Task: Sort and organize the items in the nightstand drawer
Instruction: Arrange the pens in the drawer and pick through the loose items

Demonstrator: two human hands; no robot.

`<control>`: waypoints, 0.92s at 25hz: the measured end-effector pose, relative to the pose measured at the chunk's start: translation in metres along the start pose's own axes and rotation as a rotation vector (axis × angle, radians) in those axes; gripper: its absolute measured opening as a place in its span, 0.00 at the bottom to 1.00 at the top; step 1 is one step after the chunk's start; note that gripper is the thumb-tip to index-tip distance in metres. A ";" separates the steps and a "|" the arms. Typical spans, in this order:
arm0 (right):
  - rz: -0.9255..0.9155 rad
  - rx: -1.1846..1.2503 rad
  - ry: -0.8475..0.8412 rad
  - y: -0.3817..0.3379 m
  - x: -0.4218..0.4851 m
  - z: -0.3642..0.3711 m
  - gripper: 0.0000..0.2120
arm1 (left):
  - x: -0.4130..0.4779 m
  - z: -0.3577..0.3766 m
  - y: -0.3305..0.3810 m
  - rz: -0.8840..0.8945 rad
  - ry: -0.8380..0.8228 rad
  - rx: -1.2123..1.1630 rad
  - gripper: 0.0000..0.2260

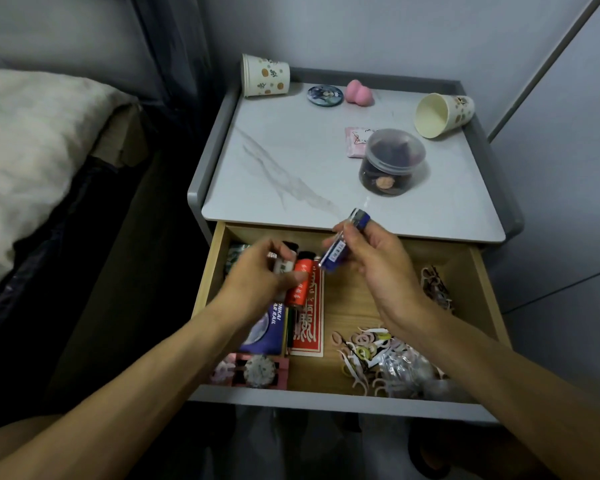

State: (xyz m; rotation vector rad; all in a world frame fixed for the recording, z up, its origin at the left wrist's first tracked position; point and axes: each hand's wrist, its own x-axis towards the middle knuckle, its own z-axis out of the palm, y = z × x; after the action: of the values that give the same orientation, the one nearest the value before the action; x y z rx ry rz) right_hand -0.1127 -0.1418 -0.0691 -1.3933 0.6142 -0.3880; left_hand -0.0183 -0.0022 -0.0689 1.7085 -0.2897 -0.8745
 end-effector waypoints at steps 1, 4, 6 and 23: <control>0.022 -0.038 -0.024 0.005 -0.003 -0.002 0.09 | 0.002 -0.006 0.004 0.017 0.057 -0.040 0.09; 0.165 -0.280 -0.071 0.029 -0.009 -0.011 0.11 | 0.007 -0.020 0.017 0.035 0.153 -0.205 0.10; 0.297 -0.442 -0.108 0.045 -0.002 -0.019 0.11 | 0.010 -0.025 0.021 0.018 0.172 -0.242 0.09; 0.367 -0.482 0.008 0.099 0.063 0.005 0.07 | 0.008 -0.031 0.033 -0.039 0.174 -0.316 0.11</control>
State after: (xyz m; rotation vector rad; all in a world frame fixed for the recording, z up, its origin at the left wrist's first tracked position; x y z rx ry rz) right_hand -0.0702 -0.1600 -0.1772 -1.6900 0.9947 0.0569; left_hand 0.0164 0.0044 -0.0398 1.4862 0.0006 -0.7494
